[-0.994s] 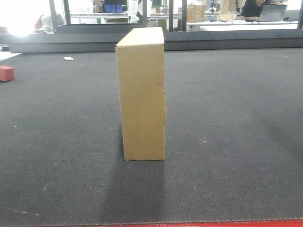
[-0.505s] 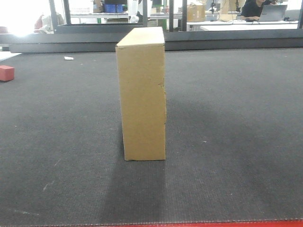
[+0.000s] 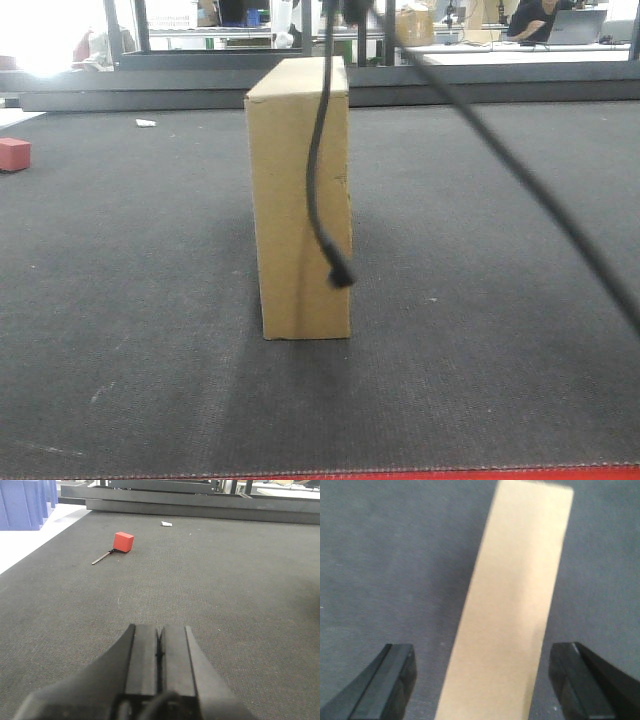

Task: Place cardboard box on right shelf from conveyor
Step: 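Close the right gripper on the box top and lift it off the belt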

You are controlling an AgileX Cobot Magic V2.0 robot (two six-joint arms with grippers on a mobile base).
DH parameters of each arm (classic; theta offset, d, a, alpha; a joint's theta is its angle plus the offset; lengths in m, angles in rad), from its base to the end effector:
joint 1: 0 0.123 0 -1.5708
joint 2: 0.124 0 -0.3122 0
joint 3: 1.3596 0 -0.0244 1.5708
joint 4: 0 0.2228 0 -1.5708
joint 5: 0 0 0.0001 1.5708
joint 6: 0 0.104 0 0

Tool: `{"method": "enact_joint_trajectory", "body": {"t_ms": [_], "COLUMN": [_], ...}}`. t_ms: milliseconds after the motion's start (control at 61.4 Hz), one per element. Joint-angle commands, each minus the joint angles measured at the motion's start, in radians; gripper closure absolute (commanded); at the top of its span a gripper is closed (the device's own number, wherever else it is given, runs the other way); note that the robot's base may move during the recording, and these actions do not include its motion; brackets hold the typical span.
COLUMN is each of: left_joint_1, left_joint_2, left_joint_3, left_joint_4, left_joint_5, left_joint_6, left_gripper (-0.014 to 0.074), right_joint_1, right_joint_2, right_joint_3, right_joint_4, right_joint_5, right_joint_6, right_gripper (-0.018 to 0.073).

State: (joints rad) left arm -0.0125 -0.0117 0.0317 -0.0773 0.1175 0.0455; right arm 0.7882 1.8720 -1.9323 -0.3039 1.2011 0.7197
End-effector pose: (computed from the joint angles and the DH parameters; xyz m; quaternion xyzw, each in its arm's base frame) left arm 0.0143 -0.0011 0.1920 -0.0037 0.7245 -0.0184 0.6890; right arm 0.3000 0.2605 0.3782 -0.0495 0.9545 0.0634 0.2872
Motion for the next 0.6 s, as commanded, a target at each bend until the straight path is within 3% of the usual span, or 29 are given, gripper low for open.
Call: {"method": "enact_joint_trajectory", "body": {"t_ms": [0, 212, 472, 587], "left_joint_1": [0.002, 0.002, 0.002, 0.002], "left_joint_2": [-0.015, -0.015, -0.015, -0.015], "left_joint_3": [0.01, 0.01, 0.01, 0.01], "left_joint_4": [-0.006, -0.006, -0.006, -0.006], "left_joint_5": [-0.087, -0.087, -0.087, -0.087], "left_joint_6": [0.0, 0.0, 0.0, 0.0], "left_gripper": [0.0713, 0.0712, 0.0713, 0.0713], "right_joint_1": [-0.002, -0.004, -0.014, -0.025], "right_joint_2": [-0.036, -0.008, 0.043, 0.051], "right_joint_3": [-0.039, -0.038, -0.038, -0.037], "right_joint_4": [-0.057, -0.055, -0.033, -0.015], "right_joint_5": [-0.003, -0.001, 0.008, 0.012], "right_joint_6": [0.04, 0.108, 0.108, 0.108], "right_gripper": [-0.0075, -0.0075, -0.0071, 0.0009]}}
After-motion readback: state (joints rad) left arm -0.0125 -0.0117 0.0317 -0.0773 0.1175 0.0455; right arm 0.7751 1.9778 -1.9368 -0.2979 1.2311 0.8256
